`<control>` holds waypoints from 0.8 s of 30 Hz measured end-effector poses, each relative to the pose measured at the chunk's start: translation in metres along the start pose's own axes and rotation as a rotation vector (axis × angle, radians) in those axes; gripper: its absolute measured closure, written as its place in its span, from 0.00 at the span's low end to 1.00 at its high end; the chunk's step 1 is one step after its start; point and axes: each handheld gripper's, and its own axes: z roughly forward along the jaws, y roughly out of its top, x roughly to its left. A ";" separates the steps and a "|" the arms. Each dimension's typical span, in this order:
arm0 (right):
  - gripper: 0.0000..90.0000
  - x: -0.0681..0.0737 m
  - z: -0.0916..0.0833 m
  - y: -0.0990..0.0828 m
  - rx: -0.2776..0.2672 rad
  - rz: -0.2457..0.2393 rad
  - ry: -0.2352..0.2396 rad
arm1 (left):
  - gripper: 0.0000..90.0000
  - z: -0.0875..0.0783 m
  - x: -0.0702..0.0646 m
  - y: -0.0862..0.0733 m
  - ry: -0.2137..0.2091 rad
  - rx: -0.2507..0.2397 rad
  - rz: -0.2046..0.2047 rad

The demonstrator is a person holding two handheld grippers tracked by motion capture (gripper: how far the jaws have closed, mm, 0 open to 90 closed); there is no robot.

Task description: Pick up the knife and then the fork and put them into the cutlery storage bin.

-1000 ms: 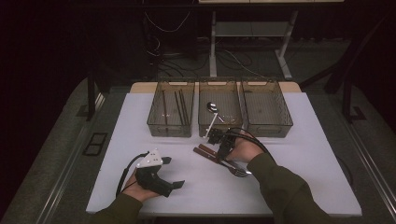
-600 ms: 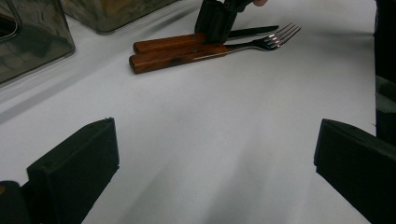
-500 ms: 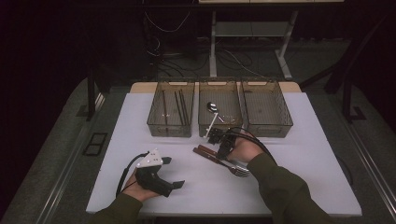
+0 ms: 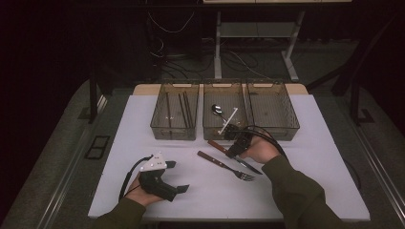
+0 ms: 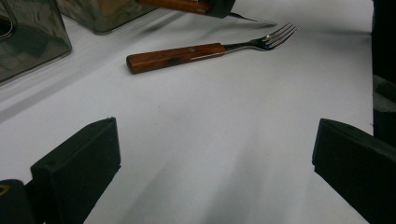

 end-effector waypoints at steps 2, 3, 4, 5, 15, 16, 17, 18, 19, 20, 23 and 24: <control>0.86 -0.002 -0.006 -0.004 -0.024 0.011 0.001 | 0.00 0.000 0.000 0.000 -0.001 0.002 0.005; 0.86 -0.003 -0.009 -0.006 -0.037 0.012 0.004 | 0.00 0.000 0.000 0.000 -0.001 0.002 0.006; 0.86 -0.004 -0.013 -0.008 -0.054 0.017 0.005 | 0.00 0.000 0.000 0.000 -0.002 0.000 0.004; 0.86 -0.005 -0.017 -0.010 -0.074 0.028 0.011 | 0.00 0.000 0.000 0.000 -0.003 -0.002 0.004; 0.86 -0.016 -0.048 -0.034 -0.241 0.091 0.005 | 0.00 0.000 0.000 0.000 -0.007 -0.010 0.000; 0.86 -0.017 -0.049 -0.036 -0.251 0.099 0.008 | 0.00 0.000 0.000 0.000 -0.007 -0.011 -0.001; 0.86 -0.018 -0.050 -0.038 -0.258 0.108 0.011 | 0.00 0.000 0.000 0.000 -0.007 -0.009 0.000; 0.86 -0.019 -0.052 -0.040 -0.264 0.114 0.013 | 0.00 0.000 0.000 0.000 -0.008 -0.009 -0.001; 0.86 -0.020 -0.054 -0.042 -0.275 0.118 0.015 | 0.00 0.000 0.000 0.000 -0.008 -0.009 -0.001; 0.86 -0.021 -0.056 -0.044 -0.285 0.124 0.018 | 0.00 0.000 0.000 0.000 -0.009 -0.008 -0.001; 0.86 -0.025 -0.064 -0.050 -0.317 0.136 0.013 | 0.00 0.000 0.000 0.000 -0.010 -0.009 -0.001; 0.86 -0.026 -0.068 -0.052 -0.325 0.142 0.011 | 0.00 0.000 0.000 0.000 -0.009 -0.009 -0.001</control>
